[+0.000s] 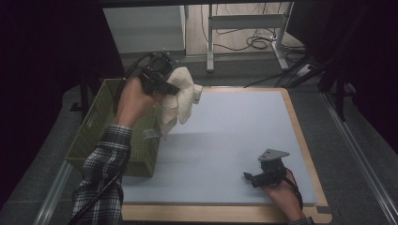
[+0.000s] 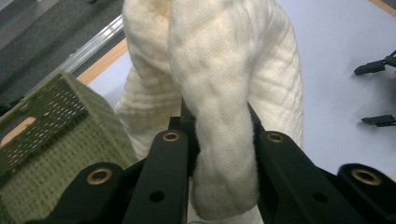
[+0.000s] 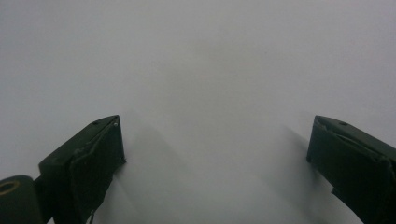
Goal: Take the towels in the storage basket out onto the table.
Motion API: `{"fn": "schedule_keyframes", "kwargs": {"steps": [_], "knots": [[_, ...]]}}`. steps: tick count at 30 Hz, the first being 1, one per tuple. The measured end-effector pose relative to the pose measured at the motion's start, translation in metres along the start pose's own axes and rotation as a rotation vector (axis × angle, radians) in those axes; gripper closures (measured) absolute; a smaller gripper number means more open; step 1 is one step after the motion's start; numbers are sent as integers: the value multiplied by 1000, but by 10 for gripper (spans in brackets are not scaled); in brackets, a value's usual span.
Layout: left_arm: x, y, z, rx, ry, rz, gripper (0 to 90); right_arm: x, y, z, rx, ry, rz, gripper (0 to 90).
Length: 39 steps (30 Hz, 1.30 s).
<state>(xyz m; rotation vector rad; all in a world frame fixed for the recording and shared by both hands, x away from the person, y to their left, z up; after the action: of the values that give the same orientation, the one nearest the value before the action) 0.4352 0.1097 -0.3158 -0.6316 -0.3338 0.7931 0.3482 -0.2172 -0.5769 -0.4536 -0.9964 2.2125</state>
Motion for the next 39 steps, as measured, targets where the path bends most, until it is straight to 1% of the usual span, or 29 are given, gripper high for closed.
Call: {"fn": "schedule_keyframes", "kwargs": {"steps": [4,5,6,7,8,10,11,12,14,15,16,18,19,22,25,26,28,31,34,35,36,39], "knots": [[-7,-4,-8,2,17,-9,796,0,0,0,0,0,0,40],[-12,-6,-15,6,26,-16,796,0,0,0,0,0,0,40],[-12,-6,-15,6,26,-16,796,0,0,0,0,0,0,40],[-18,-8,-23,11,38,-25,795,0,0,0,0,0,-1,40],[-18,-8,-23,11,38,-25,795,0,0,0,0,0,-1,40],[-25,-8,-35,15,50,-35,793,0,0,0,0,0,0,40],[-27,-8,-39,26,57,-47,793,0,0,0,0,0,2,40],[-29,-8,-44,23,62,-48,793,0,0,0,0,0,2,40],[-34,-6,-54,33,77,-55,793,0,0,0,0,0,2,40],[-34,-6,-54,33,77,-55,792,0,0,0,0,0,2,40],[-39,-4,-64,35,92,-56,792,0,0,0,0,-1,0,40],[-42,-1,-73,44,108,-62,792,0,0,0,0,-1,0,40],[-42,-1,-73,44,108,-62,792,0,0,0,1,-1,-2,40],[-52,4,-92,56,142,-66,791,0,0,0,1,-1,0,40],[-59,10,-106,66,162,-73,789,0,0,0,0,-1,1,40],[-59,10,-106,66,162,-73,789,0,0,0,0,-1,1,40],[-62,15,-117,80,179,-75,788,0,0,0,0,-1,-1,40],[-67,23,-132,85,189,-72,783,0,0,0,-1,-1,0,40],[-68,31,-146,87,189,-69,779,0,0,0,-1,-1,-1,41],[-69,37,-155,88,193,-58,775,0,0,0,-2,1,1,41],[-69,37,-155,88,193,-58,775,0,0,0,-2,1,1,41],[-69,45,-169,93,189,-58,773,0,0,0,-2,1,2,41]]}}
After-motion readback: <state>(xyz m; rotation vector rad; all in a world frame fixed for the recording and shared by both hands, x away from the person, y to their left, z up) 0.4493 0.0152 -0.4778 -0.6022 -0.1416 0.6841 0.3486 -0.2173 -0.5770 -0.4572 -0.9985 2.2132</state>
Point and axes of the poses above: each handheld gripper's, and its own axes: z roughly backward along the jaws, y roughly out of its underside, x roughly to its left, the point moved 6 cm from there along -z, roughly forward along the jaws, and after that the axes turned 5 degrees about -x, right-handed, at the moved point
